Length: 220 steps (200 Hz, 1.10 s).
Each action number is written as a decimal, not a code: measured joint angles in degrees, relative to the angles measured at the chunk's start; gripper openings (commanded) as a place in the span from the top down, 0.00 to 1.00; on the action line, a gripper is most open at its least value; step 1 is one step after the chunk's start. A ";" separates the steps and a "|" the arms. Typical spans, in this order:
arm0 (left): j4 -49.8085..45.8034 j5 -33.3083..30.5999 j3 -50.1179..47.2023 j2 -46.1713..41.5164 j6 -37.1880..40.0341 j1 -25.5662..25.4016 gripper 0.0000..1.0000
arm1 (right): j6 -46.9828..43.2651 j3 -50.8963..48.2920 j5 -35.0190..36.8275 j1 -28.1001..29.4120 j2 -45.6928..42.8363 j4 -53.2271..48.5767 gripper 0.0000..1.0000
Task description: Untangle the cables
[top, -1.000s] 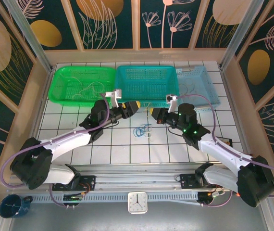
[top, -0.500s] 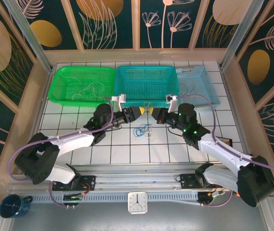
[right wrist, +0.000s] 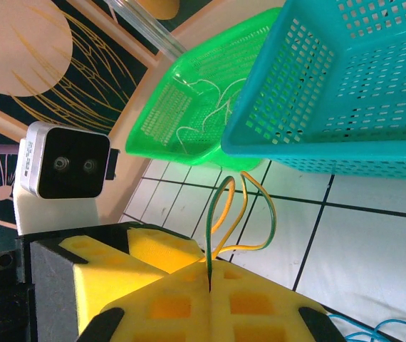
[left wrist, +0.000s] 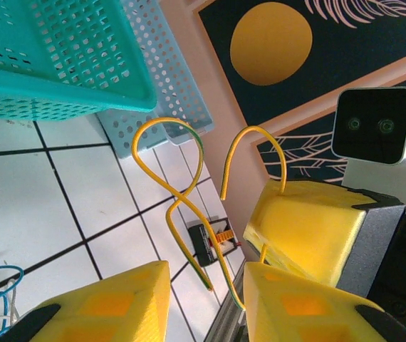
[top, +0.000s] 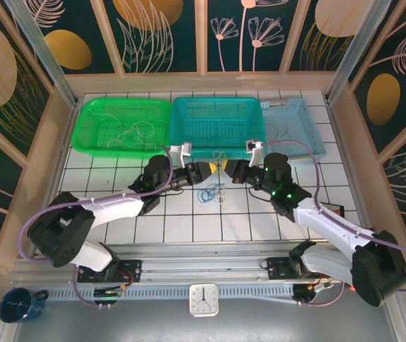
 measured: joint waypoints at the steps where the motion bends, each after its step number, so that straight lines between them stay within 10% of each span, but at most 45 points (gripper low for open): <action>1: 0.00 0.00 0.00 0.00 0.00 0.00 0.71 | 0.02 0.00 0.00 0.00 0.00 0.00 1.00; 135: 0.87 -1.57 0.04 0.00 -0.20 -0.11 1.00 | 0.02 0.00 0.20 -0.85 -0.31 -0.07 1.00; 220: 1.79 -3.04 -3.32 -0.15 0.09 -0.11 1.00 | 3.23 2.95 0.39 -19.50 -2.73 -1.75 1.00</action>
